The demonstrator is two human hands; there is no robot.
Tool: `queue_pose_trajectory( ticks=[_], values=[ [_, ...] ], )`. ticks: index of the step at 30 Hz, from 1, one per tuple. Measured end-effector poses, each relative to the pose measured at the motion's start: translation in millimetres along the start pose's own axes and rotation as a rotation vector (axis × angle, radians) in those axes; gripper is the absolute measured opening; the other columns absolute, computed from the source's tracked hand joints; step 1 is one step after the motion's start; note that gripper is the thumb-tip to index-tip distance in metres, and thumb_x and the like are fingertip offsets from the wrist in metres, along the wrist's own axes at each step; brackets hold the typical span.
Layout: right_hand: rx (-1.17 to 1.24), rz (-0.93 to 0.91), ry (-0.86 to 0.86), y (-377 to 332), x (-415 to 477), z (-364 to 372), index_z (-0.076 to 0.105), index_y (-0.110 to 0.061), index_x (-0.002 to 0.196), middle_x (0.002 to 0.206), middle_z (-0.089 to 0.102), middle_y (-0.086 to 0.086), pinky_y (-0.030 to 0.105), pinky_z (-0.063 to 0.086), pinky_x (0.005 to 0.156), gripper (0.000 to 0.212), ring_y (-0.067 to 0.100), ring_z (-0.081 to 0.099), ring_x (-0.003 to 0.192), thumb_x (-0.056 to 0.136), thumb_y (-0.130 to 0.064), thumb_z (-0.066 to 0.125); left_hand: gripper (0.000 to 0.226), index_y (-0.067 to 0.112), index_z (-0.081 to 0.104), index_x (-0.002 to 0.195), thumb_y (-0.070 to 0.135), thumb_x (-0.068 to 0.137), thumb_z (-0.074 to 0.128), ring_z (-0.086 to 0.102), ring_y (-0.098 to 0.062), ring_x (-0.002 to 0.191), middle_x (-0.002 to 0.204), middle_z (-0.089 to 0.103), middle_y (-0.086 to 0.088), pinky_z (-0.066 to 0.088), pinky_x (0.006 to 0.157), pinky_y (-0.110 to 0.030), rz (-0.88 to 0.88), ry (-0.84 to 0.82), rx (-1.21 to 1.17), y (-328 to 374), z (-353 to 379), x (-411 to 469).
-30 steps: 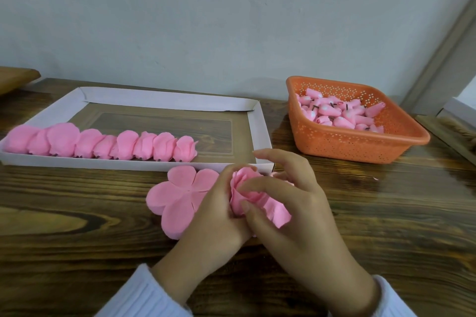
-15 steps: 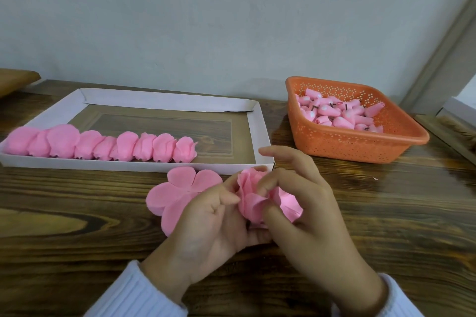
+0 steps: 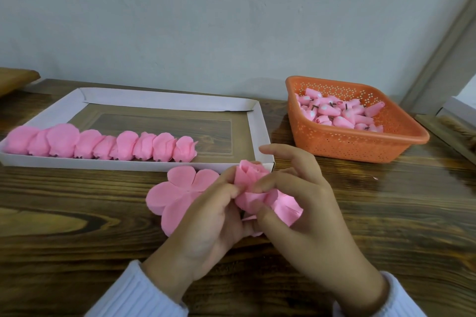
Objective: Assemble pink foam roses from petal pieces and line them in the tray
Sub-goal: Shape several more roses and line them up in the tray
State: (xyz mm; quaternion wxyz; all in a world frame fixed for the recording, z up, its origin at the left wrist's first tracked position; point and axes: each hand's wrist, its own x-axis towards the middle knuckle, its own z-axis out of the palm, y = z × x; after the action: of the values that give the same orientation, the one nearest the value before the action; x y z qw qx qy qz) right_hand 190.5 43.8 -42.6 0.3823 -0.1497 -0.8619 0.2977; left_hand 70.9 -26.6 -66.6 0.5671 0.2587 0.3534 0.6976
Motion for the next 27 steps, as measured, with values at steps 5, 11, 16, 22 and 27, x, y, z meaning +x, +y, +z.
queue_pose_trajectory(
  ticks=[5, 11, 16, 22, 27],
  values=[
    [0.08, 0.013, -0.059, 0.0, 0.1, -3.0, 0.067, -0.024, 0.076, 0.131, 0.049, -0.012, 0.026, 0.04, 0.098, 0.018, 0.017, 0.051, 0.122, 0.068, -0.009, 0.06, 0.035, 0.01, 0.062, 0.116, 0.01, 0.093, 0.036, 0.06, -0.026, 0.096, 0.116, 0.063, -0.024, 0.043, 0.082, -0.048, 0.006, 0.026, 0.019, 0.8, -0.5, 0.0],
    [0.011, 0.01, 0.021, 0.5, 1.0, -1.7, 0.065, -0.028, 0.079, 0.129, 0.052, -0.006, 0.011, 0.032, 0.098, 0.006, 0.013, 0.043, 0.129, 0.076, -0.033, 0.064, 0.028, 0.011, 0.063, 0.111, 0.006, 0.093, 0.042, 0.063, -0.026, 0.1, 0.111, 0.065, -0.018, 0.048, 0.083, -0.048, 0.008, -0.036, 0.005, 1.4, -1.3, -0.9],
    [0.0, -0.016, 0.054, 3.0, 2.6, -2.7, 0.059, -0.033, 0.106, 0.121, 0.053, -0.016, 0.021, 0.038, 0.101, 0.028, 0.013, 0.049, 0.124, 0.08, -0.028, 0.065, 0.043, 0.008, 0.061, 0.115, 0.013, 0.072, 0.058, 0.065, -0.031, 0.096, 0.112, 0.064, -0.019, 0.053, 0.08, -0.053, 0.037, -0.252, -0.131, 3.7, -2.0, -3.9],
    [0.066, -0.02, -0.051, 4.2, 1.3, -0.1, 0.064, -0.017, 0.122, 0.125, 0.06, -0.006, 0.033, 0.043, 0.102, 0.035, 0.013, 0.052, 0.123, 0.091, -0.029, 0.053, 0.051, 0.026, 0.068, 0.103, -0.003, 0.061, 0.072, 0.067, -0.028, 0.103, 0.105, 0.071, -0.01, 0.056, 0.081, -0.037, 0.172, -0.096, 0.298, -1.9, -1.1, -4.0],
    [0.058, -0.049, -0.096, 4.1, 2.3, 1.1, 0.066, -0.02, 0.119, 0.124, 0.062, -0.009, 0.029, 0.04, 0.105, 0.032, 0.007, 0.051, 0.124, 0.091, -0.028, 0.054, 0.047, 0.021, 0.066, 0.101, 0.003, 0.06, 0.078, 0.068, -0.025, 0.098, 0.099, 0.072, -0.008, 0.056, 0.085, -0.045, 0.224, 0.03, 0.545, 6.7, -5.6, -8.4]
  ],
)
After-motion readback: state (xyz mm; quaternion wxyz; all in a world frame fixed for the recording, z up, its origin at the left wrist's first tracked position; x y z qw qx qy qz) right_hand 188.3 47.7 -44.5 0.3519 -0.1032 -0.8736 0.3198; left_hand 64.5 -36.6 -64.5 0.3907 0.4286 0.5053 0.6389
